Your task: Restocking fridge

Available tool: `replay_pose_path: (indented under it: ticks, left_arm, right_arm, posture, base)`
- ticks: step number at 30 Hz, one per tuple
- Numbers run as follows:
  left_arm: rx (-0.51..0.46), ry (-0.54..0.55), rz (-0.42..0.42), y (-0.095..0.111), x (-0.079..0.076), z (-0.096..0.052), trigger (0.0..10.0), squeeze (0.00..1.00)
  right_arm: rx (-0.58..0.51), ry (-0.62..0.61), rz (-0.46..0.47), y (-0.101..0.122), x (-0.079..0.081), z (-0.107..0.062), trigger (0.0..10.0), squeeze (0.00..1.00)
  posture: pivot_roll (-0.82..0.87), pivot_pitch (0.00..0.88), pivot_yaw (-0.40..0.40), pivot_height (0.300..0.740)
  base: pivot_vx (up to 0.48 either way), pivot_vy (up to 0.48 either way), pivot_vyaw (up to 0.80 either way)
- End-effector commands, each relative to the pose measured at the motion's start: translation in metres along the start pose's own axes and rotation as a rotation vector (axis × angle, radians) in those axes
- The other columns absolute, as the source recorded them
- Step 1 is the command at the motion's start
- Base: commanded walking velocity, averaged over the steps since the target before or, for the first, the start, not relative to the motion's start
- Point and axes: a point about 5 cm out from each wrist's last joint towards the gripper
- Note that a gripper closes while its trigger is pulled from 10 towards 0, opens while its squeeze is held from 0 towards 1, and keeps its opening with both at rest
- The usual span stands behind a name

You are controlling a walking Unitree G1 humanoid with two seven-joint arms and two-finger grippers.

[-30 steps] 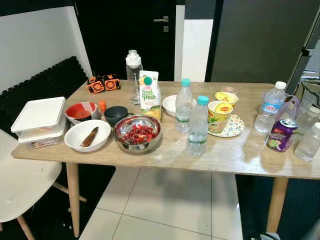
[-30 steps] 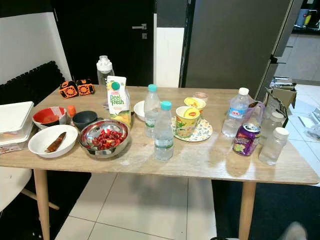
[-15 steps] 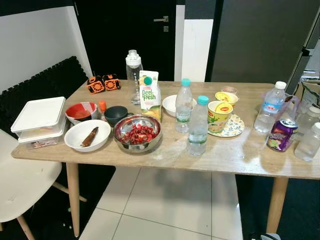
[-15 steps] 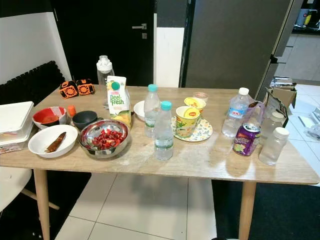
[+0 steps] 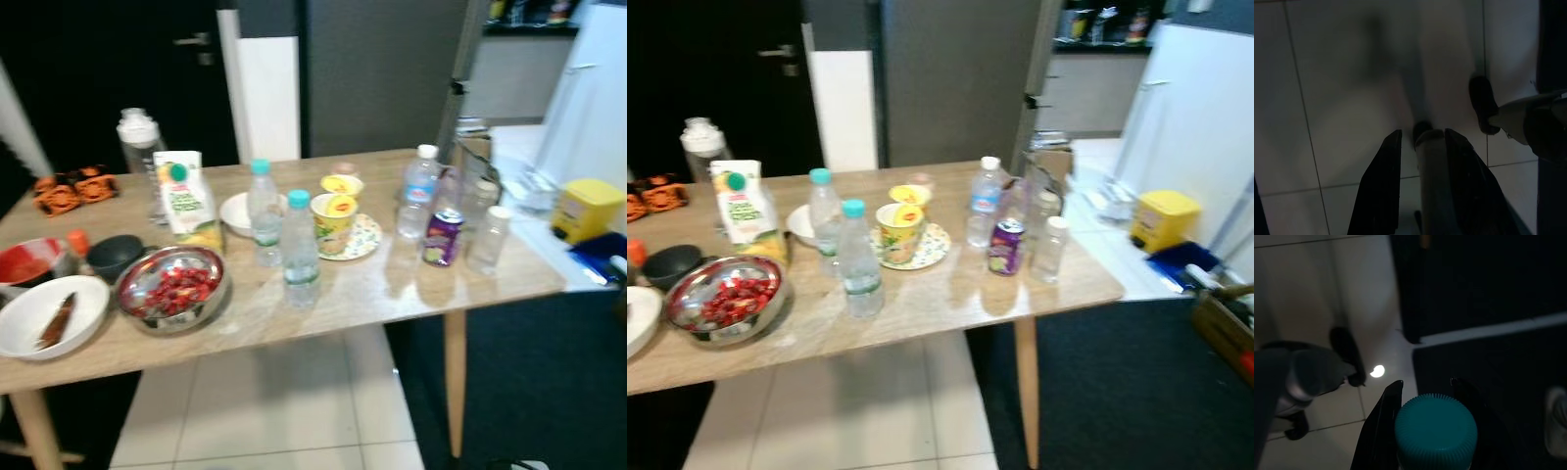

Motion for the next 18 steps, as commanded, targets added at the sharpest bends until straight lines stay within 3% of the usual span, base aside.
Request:
replay_pose_path:
  ticks: [1, 18]
  left_arm:
    - [0.020, 0.001, -0.004, -0.0050, -0.0002, -0.0006, 10.0, 0.00]
    - [0.018, -0.006, -0.007, -0.0047, -0.0027, -0.0001, 10.0, 0.00]
  right_arm:
    - [0.010, 0.008, 0.002, -0.0010, 0.0040, 0.0005, 10.0, 0.00]
    - [0.020, 0.016, 0.002, -0.0036, 0.0054, 0.0003, 10.0, 0.00]
  posture:
    - [-0.07, 0.000, 0.000, 0.740]
    - [-0.08, 0.000, 0.003, 0.740]
  base:
    - [0.000, 0.000, -0.80]
    - [0.000, 0.000, -0.80]
Point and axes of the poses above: a point about 5 cm out from each wrist's last joint towards the gripper, its own z axis pointing out of the wrist towards the gripper, its own y axis along the axis of the wrist's last joint, x = y × z, and after that the axes turned 1 degree about z, right-handed
